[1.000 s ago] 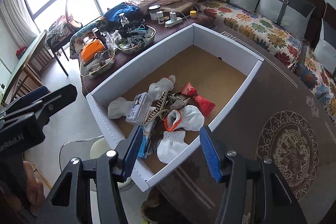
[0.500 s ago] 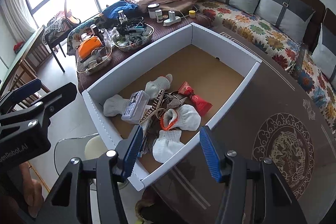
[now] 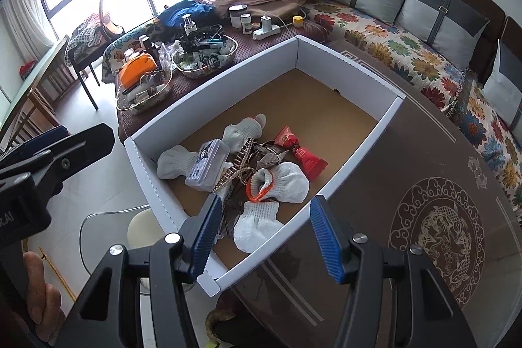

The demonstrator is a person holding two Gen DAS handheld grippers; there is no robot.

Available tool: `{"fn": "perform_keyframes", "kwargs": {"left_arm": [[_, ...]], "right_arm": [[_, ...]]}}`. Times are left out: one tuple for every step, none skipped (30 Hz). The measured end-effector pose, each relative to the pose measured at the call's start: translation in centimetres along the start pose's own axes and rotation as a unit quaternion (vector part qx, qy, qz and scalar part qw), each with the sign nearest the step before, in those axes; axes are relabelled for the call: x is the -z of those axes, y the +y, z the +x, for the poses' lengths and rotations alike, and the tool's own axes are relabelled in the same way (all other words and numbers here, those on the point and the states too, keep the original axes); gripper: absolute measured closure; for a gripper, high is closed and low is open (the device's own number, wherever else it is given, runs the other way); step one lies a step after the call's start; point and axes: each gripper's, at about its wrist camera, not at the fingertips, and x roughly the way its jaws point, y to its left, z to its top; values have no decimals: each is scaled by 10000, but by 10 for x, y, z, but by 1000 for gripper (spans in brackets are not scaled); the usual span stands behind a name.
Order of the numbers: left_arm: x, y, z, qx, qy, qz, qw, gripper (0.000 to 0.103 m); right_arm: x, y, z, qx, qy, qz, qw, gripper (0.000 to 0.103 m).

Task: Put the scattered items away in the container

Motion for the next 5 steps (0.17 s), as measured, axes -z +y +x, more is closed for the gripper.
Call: {"fn": "perform_keyframes", "kwargs": {"left_arm": [[1, -1, -1, 39, -48, -3, 10000, 1], [1, -2, -2, 16, -87, 12, 10000, 1], [1, -4, -3, -29, -122, 34, 9999, 1], [1, -5, -3, -74, -157, 55, 9998, 1], [1, -6, -3, -147, -173, 75, 9997, 1]], "right_arm": [[0, 0, 1, 3, -3, -6, 10000, 46], [0, 1, 1, 6, -5, -11, 10000, 46], [0, 1, 2, 11, -4, -13, 10000, 46], [0, 1, 2, 18, -2, -14, 10000, 46], [0, 1, 3, 26, 0, -15, 10000, 46]]}}
